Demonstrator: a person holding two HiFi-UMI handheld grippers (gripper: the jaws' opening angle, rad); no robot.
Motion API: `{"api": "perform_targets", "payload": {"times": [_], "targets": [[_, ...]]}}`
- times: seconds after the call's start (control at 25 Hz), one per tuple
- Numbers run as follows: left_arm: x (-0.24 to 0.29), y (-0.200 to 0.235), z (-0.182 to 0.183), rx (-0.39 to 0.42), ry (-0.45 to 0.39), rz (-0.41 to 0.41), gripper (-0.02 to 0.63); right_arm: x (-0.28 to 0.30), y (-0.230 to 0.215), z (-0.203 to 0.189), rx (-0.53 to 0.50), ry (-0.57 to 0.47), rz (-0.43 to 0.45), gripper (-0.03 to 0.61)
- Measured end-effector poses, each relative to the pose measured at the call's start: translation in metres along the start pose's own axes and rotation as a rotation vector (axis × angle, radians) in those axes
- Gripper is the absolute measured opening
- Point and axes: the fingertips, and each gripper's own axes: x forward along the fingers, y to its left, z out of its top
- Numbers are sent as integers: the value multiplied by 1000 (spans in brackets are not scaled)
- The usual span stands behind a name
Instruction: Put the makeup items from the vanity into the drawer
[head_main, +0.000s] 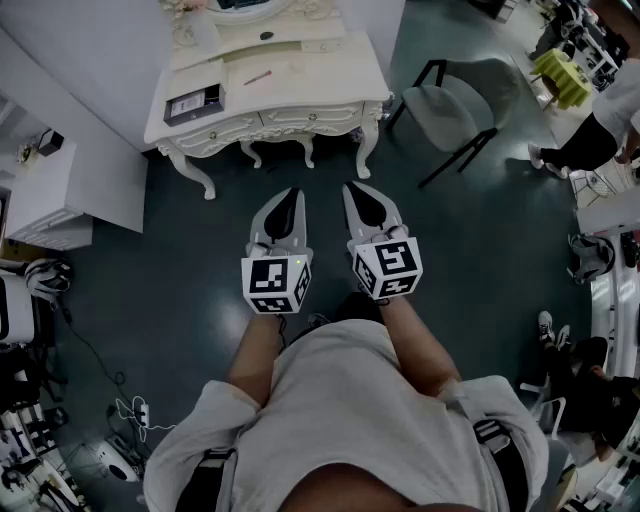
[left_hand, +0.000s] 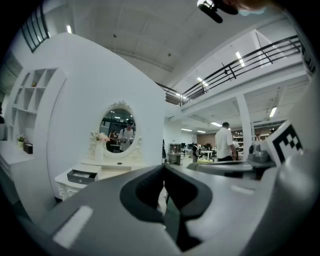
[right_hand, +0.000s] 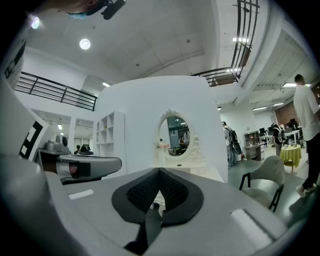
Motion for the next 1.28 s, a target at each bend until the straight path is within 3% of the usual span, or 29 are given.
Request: {"api": "perform_targets", "payload": {"times": [0.28,0.48,0.76,1.04,1.28], "targets": [[19,29,-9,-23,10,4,3,36,-1,-10,-20,48,6,-2],[53,77,-17,-11,29,29,3,94,-1,-18,6,47,45,-2],[135,165,-12,-19,64,91,3,208,-13,-19,9,66,142,0],[237,236,-17,5,172,106,3,324,-57,-16,51,110,140,0],[308,268,-26,19,221,109,3,390,-91,-25,48,169,136,0]]}}
